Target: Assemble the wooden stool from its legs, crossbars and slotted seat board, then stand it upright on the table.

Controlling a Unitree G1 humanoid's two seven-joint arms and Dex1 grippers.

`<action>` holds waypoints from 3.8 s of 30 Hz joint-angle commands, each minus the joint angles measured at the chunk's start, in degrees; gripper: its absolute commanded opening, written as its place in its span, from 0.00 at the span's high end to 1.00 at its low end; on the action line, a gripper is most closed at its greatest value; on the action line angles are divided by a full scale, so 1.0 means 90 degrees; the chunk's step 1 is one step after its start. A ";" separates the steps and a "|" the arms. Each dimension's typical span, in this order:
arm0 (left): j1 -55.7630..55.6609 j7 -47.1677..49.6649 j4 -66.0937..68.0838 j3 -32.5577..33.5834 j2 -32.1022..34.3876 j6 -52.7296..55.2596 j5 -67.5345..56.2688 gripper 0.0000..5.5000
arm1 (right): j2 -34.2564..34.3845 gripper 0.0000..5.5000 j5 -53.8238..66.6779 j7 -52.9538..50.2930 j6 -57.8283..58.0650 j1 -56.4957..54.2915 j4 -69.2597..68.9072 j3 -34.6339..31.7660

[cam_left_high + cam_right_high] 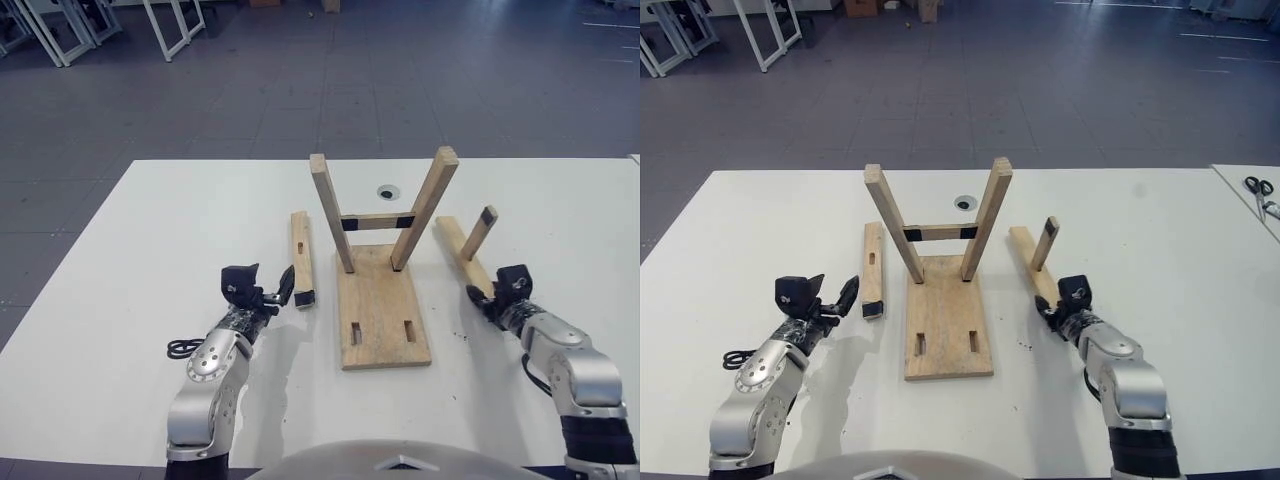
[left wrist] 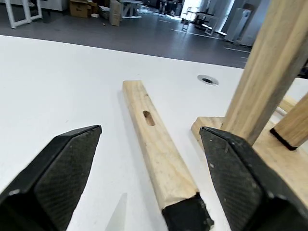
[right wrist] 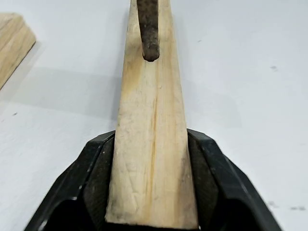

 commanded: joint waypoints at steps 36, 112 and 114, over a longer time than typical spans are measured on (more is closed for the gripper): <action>-0.2611 -0.1289 0.0457 0.0118 0.2925 0.3097 -0.9654 0.54 | -0.1030 0.63 0.7372 0.1669 0.1692 -0.1625 -0.1718 0.1046; -0.0735 -0.0317 0.0483 -0.0277 0.0909 0.0548 0.0808 0.25 | -0.0263 0.11 0.0452 0.0984 -0.1638 0.0701 -0.0432 0.1290; -0.0756 0.0561 0.0347 -0.0261 0.0275 0.0839 0.1016 0.25 | -0.0128 0.11 0.0406 0.0747 -0.1706 0.0629 -0.0392 0.1093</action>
